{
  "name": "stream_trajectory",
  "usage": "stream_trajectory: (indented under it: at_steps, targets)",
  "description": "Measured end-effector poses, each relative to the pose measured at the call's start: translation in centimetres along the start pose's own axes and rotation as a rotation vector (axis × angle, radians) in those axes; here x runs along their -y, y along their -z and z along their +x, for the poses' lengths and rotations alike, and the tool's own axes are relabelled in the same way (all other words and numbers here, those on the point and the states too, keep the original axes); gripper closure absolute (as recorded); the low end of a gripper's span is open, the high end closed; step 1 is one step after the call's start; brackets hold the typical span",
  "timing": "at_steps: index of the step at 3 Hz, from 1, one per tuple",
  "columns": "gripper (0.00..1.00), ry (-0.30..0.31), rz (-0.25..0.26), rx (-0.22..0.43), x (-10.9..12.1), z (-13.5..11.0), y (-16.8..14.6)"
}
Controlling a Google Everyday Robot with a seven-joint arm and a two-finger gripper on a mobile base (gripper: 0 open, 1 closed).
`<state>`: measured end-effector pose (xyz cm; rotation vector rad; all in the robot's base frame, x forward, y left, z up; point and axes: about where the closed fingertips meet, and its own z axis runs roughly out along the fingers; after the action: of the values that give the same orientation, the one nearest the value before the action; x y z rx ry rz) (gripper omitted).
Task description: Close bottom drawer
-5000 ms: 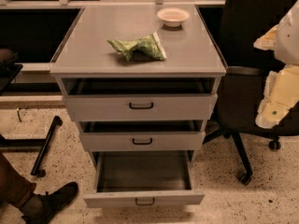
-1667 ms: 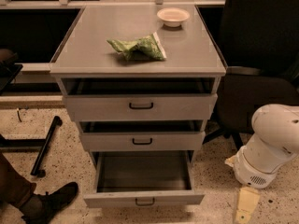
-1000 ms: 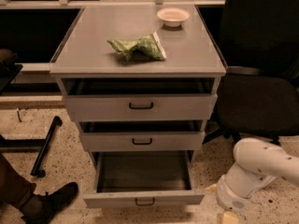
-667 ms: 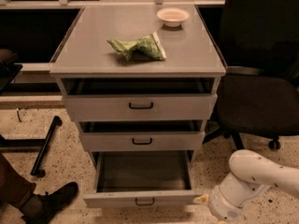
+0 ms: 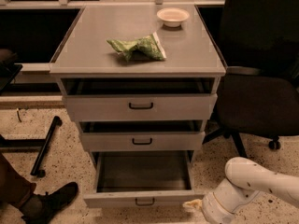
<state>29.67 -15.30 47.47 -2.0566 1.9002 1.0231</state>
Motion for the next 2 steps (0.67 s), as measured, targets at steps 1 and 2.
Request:
stream_trajectory:
  at_steps: [1, 2]
  targets:
    - [0.00, 0.056, 0.044, 0.043, 0.2, 0.2, -1.2]
    - [0.00, 0.124, 0.112, 0.073, 4.9, 1.8, -4.9]
